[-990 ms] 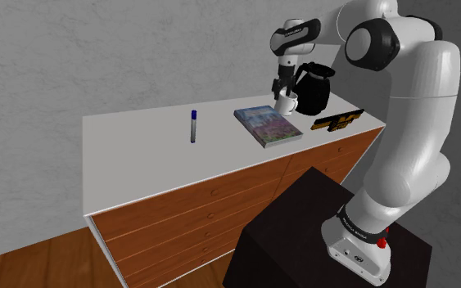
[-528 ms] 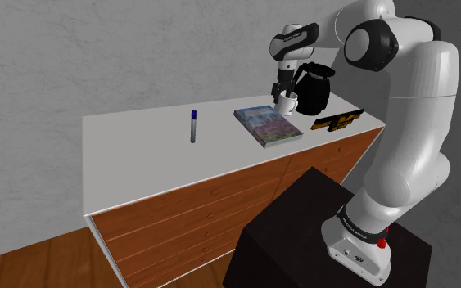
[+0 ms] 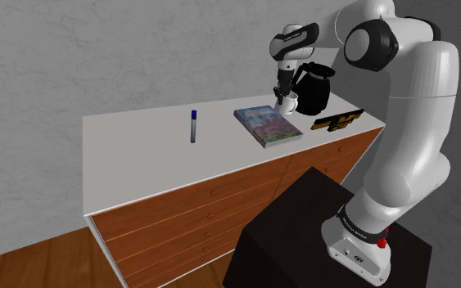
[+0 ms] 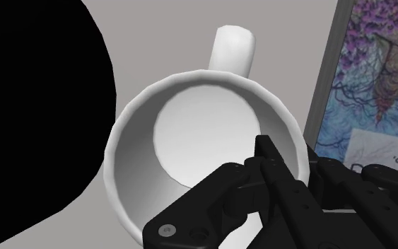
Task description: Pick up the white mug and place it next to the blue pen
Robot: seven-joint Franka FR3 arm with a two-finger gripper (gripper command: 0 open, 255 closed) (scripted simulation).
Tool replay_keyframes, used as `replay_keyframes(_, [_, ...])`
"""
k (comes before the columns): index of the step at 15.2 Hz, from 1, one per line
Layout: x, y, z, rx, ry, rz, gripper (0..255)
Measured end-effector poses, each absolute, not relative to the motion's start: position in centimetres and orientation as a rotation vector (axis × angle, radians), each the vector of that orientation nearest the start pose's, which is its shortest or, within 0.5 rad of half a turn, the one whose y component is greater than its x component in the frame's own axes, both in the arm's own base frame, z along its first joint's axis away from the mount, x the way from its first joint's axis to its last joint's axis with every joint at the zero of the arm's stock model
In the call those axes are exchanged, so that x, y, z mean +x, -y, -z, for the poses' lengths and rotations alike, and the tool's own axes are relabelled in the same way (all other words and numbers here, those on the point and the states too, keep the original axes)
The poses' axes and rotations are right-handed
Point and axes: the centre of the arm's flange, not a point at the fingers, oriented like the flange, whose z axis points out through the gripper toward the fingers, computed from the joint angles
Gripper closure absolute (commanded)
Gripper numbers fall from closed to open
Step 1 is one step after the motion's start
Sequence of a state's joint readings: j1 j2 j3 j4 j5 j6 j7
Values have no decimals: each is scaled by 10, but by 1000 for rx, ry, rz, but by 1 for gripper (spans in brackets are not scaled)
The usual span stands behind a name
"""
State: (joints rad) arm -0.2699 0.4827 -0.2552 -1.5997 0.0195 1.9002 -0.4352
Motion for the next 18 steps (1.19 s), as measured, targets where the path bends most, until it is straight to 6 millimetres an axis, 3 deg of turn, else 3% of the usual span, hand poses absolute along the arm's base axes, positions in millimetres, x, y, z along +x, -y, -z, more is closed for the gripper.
replay_keyframes(6, [583,313,-348,-3137,-125,-307,255])
replay_keyframes(18, [583,312,-408,-3137,-125,-307,255])
